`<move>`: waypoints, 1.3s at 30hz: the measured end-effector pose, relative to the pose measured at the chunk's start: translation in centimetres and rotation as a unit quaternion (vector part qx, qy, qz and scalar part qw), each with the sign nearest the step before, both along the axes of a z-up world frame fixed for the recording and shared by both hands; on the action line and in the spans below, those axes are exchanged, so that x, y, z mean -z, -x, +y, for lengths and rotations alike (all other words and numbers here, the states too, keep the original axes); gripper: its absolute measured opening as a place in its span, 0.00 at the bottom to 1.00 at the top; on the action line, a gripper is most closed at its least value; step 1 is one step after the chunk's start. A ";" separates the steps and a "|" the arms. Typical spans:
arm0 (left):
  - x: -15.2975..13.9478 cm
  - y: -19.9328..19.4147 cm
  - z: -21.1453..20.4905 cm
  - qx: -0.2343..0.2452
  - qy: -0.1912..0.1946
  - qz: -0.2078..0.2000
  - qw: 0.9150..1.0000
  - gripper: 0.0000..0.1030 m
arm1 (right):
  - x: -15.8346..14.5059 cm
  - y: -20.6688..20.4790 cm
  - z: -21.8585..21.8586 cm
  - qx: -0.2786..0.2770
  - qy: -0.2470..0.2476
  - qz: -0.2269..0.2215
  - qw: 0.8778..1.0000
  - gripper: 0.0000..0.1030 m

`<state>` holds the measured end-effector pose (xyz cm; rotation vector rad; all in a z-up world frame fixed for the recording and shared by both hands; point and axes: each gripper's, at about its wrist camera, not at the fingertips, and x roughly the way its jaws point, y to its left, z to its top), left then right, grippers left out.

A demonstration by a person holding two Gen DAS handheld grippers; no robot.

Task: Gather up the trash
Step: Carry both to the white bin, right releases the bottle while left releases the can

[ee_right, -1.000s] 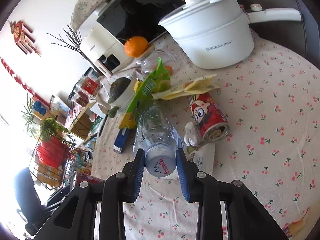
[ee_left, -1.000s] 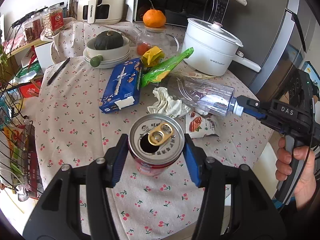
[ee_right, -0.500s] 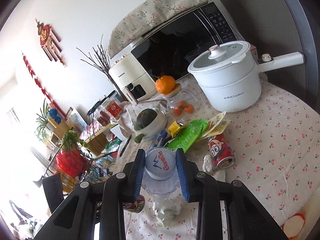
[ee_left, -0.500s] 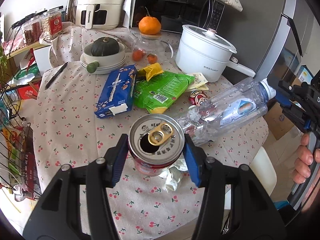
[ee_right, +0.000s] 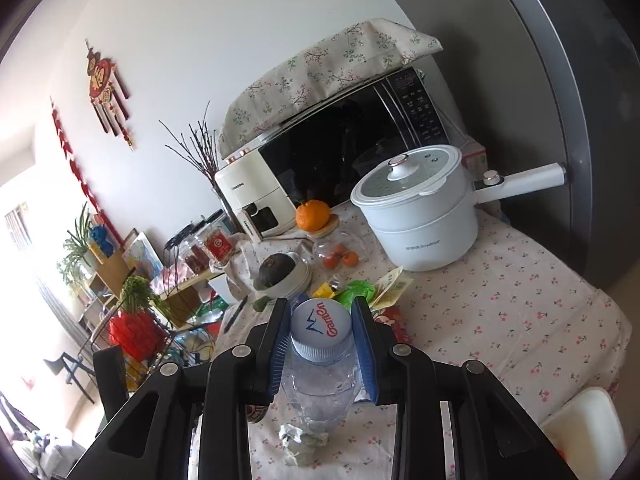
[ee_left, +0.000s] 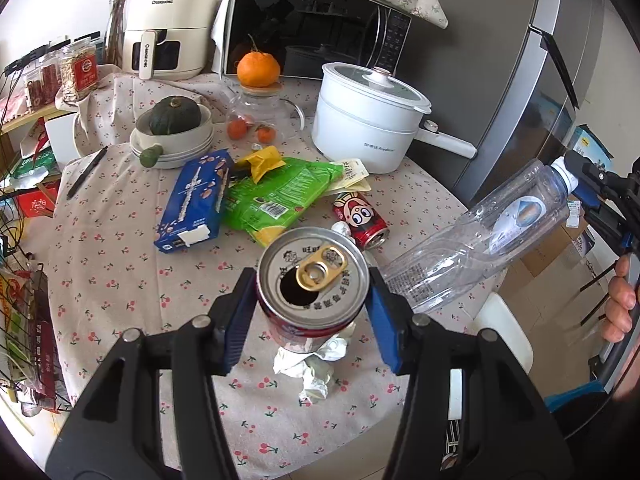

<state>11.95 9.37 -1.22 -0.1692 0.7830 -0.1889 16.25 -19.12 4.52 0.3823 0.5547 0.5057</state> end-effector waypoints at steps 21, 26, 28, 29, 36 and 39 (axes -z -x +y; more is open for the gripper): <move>3.5 1.2 -20.5 0.199 -0.007 0.022 0.980 0.54 | 3.3 8.1 -18.5 0.157 0.116 0.068 0.978 0.31; 5.9 2.0 -23.4 0.227 -0.034 0.043 0.972 0.54 | 8.8 6.3 -19.4 0.155 0.146 0.169 0.962 0.31; 6.6 2.5 -24.2 0.242 -0.043 0.046 0.968 0.54 | 11.0 5.6 -19.5 0.152 0.157 0.203 0.954 0.31; 6.9 2.6 -24.5 0.248 -0.048 0.047 0.967 0.54 | 11.9 5.3 -19.3 0.151 0.164 0.217 0.951 0.31; 8.0 3.5 -26.0 0.276 -0.065 0.049 0.958 0.54 | 17.6 4.2 -19.2 0.143 0.208 0.301 0.920 0.31; 8.2 3.7 -26.4 0.284 -0.069 0.048 0.955 0.54 | 18.9 3.9 -19.5 0.140 0.211 0.326 0.911 0.32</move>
